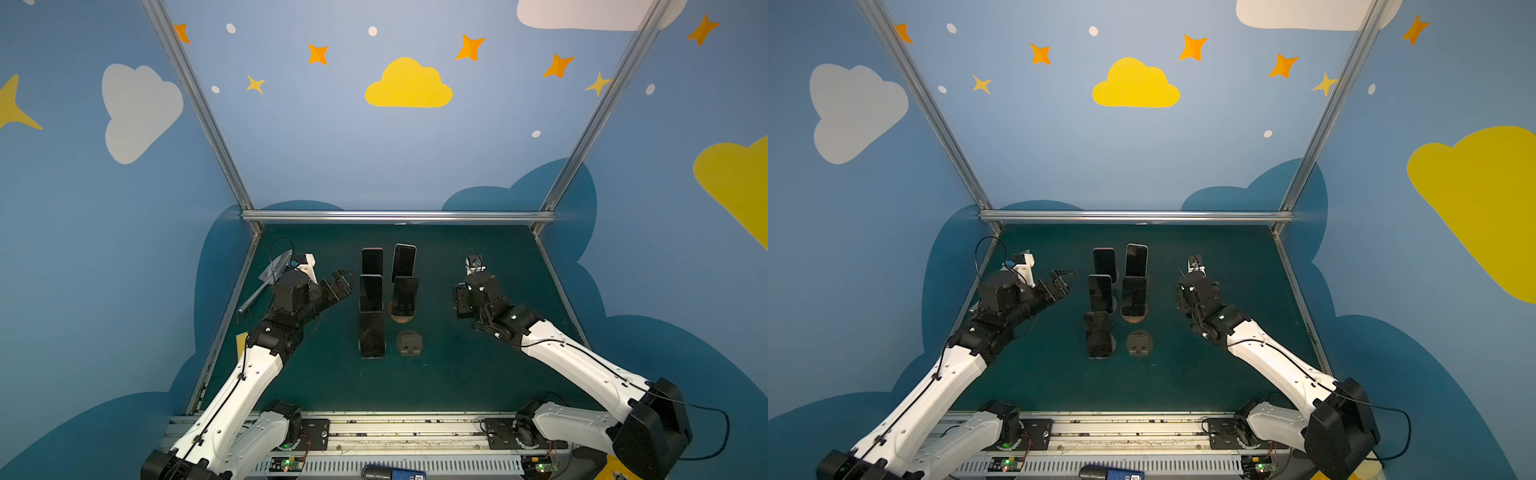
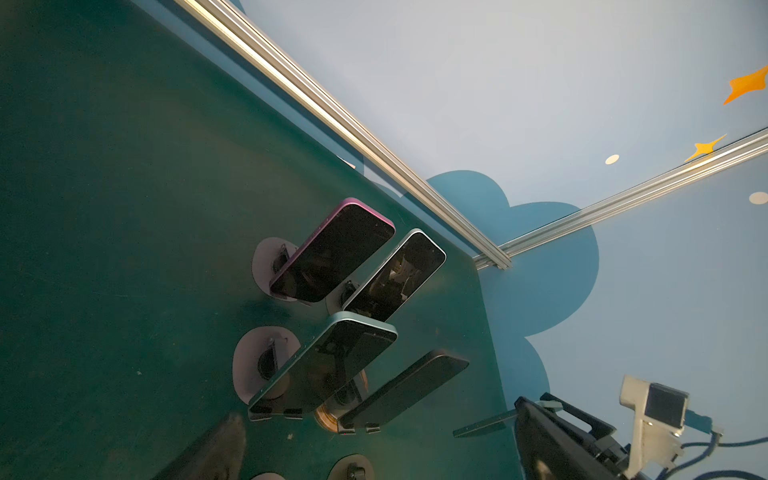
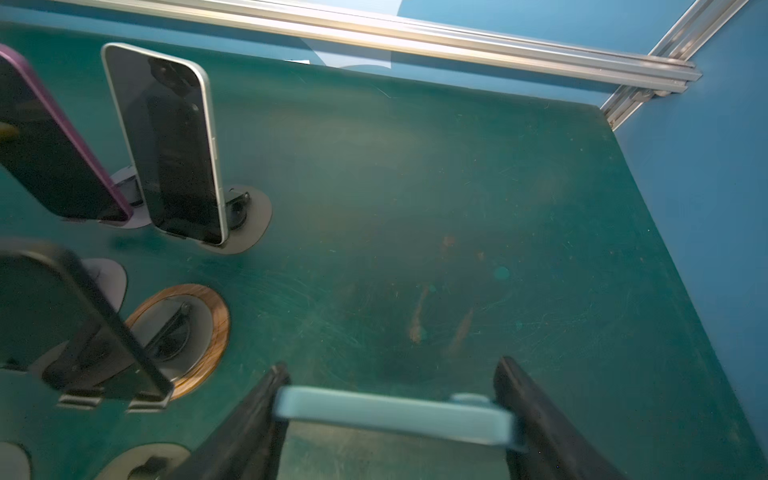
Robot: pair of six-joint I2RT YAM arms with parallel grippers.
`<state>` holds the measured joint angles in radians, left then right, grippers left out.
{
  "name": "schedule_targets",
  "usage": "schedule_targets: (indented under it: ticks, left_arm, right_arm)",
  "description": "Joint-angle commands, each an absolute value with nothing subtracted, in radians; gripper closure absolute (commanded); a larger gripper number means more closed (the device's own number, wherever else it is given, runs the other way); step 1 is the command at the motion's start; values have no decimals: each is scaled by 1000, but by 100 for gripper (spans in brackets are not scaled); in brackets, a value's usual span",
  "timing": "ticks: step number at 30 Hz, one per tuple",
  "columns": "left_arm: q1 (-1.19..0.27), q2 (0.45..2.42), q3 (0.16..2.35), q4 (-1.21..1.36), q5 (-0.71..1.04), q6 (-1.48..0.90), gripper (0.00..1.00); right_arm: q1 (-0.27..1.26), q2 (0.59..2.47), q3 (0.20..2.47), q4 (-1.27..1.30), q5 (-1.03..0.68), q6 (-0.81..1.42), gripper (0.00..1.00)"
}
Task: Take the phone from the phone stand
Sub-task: 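Carry the light-blue phone away from the stands with the right gripper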
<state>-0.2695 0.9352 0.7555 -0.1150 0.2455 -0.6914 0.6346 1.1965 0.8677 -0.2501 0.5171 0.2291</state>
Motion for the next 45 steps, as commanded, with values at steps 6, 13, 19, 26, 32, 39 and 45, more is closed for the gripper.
schedule_targets:
  ticks: [6, 13, 19, 26, 32, 39, 45]
  left_arm:
    - [-276, 913, 794, -130, 224, -664, 0]
    - [-276, 911, 795, -130, 225, -665, 0]
    - [-276, 911, 796, -129, 229, -666, 0]
    - [-278, 913, 800, -124, 261, -663, 0]
    - [-278, 924, 801, -122, 273, -669, 0]
    - [-283, 925, 800, -123, 268, -667, 0]
    - [-285, 923, 800, -121, 270, -667, 0]
  right_arm:
    - [548, 1233, 914, -133, 426, 194, 37]
    - [505, 1322, 919, -77, 373, 203, 38]
    - [481, 1402, 983, -74, 313, 204, 38]
    - [476, 1428, 1016, -121, 301, 215, 39]
    - [464, 1430, 1035, -149, 307, 215, 38]
    - [450, 1448, 1059, -184, 286, 209, 38]
    - [425, 1479, 1066, -183, 269, 216, 38]
